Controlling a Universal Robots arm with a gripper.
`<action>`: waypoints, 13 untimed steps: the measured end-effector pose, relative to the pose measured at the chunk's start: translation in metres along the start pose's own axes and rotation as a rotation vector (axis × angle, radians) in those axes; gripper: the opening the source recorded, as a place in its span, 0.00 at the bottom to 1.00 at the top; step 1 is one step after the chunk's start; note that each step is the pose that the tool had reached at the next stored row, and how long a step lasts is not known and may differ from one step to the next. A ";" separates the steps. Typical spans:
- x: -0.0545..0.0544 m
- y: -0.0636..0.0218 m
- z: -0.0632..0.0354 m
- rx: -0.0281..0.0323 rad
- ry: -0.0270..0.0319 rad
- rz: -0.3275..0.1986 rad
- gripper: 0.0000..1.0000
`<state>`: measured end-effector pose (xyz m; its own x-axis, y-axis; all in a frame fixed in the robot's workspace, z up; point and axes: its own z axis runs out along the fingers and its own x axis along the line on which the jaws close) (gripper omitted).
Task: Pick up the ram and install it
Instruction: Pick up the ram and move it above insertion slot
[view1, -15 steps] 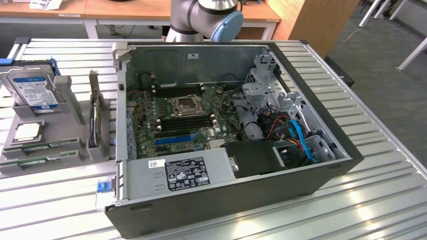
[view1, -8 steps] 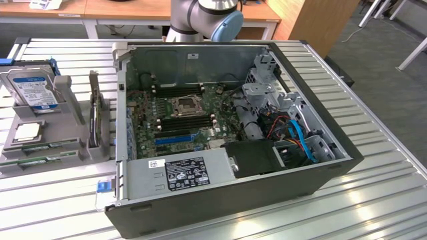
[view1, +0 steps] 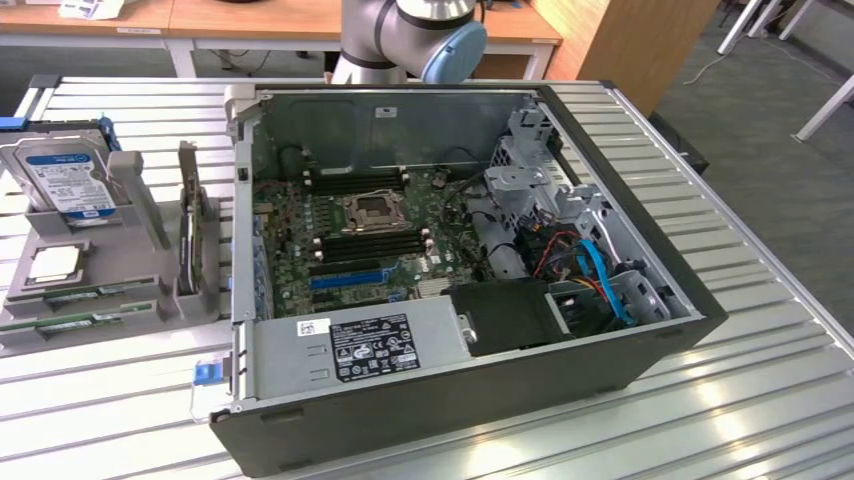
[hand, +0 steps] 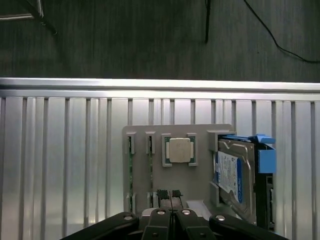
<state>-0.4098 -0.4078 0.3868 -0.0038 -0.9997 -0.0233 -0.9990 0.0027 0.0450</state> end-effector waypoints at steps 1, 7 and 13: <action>0.000 0.0000 0.0000 -0.0004 0.0006 -0.014 0.10; 0.000 0.0000 0.0000 -0.0012 0.0022 -0.049 0.10; 0.001 -0.0012 0.0000 -0.0012 0.0022 -0.049 0.10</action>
<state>-0.4087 -0.4086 0.3868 0.0451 -0.9987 -0.0233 -0.9979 -0.0462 0.0450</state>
